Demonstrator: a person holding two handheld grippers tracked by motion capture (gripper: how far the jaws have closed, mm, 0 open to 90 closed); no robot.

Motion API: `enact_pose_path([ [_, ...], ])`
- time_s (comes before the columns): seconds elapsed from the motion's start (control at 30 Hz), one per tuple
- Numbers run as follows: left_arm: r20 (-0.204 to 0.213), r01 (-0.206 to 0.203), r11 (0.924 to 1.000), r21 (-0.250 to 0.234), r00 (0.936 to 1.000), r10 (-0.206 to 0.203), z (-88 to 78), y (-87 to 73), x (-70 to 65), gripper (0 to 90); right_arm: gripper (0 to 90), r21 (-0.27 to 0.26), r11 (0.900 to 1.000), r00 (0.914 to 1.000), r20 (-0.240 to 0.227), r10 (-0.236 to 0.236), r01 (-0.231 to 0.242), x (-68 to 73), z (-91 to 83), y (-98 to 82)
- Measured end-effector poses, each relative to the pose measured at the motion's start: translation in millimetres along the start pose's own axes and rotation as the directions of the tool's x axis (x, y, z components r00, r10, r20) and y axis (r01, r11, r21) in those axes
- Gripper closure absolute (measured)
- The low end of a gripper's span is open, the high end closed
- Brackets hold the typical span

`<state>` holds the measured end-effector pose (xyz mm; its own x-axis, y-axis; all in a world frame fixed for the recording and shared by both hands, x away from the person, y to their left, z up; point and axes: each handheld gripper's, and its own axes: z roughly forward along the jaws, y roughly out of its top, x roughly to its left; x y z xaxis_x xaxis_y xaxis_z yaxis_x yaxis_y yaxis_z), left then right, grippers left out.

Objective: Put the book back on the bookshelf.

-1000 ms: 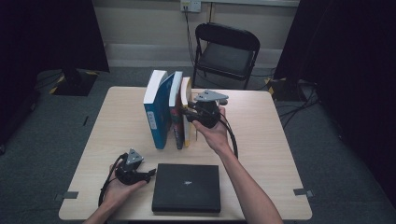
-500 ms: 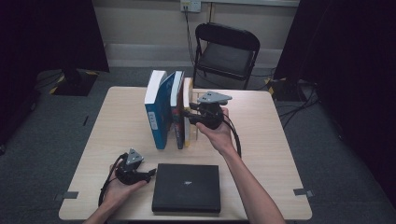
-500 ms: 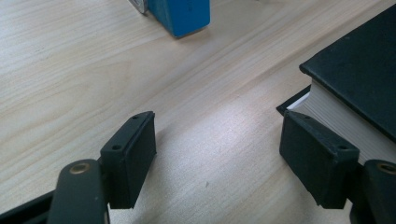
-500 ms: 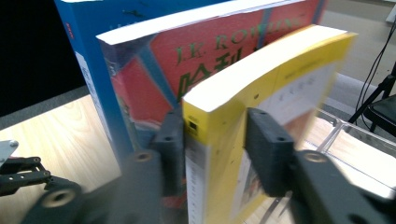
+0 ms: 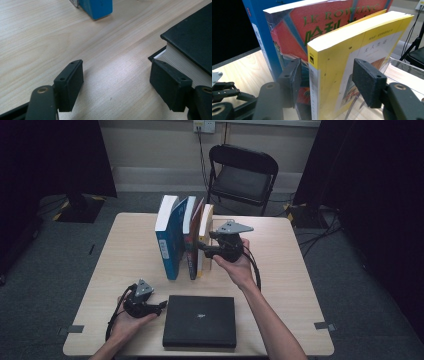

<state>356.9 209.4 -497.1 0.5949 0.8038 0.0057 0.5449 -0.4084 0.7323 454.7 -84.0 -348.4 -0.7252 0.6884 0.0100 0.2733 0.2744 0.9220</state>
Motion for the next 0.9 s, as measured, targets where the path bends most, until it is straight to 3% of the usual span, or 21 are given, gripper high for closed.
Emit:
enact_pose_path([
  [0.37,-0.003,0.012,0.9999,0.004,0.9999,-0.012,0.0,0.4,-1.0,27.1,37.1,-0.013,1.0,1.0,0.0,0.007,-0.007,-1.0,-11.1,-3.0],
  [0.6,0.008,0.024,0.9994,0.025,0.9997,-0.024,-7.0,1.9,-2.8,35.2,39.5,0.002,1.0,0.9994,-0.031,0.013,-0.013,3.1,-22.2,-17.8],
  [0.83,0.012,0.084,0.9942,-0.067,0.9964,-0.084,-29.6,10.6,-3.6,40.4,40.0,0.035,0.999,0.9976,-0.062,0.032,-0.03,6.5,-33.6,-46.0],
  [0.9,0.064,0.129,0.9871,-0.095,0.9903,-0.123,-39.3,14.3,-8.0,42.7,38.3,0.061,0.998,0.9961,-0.082,0.032,-0.027,12.0,-39.7,-62.6],
])
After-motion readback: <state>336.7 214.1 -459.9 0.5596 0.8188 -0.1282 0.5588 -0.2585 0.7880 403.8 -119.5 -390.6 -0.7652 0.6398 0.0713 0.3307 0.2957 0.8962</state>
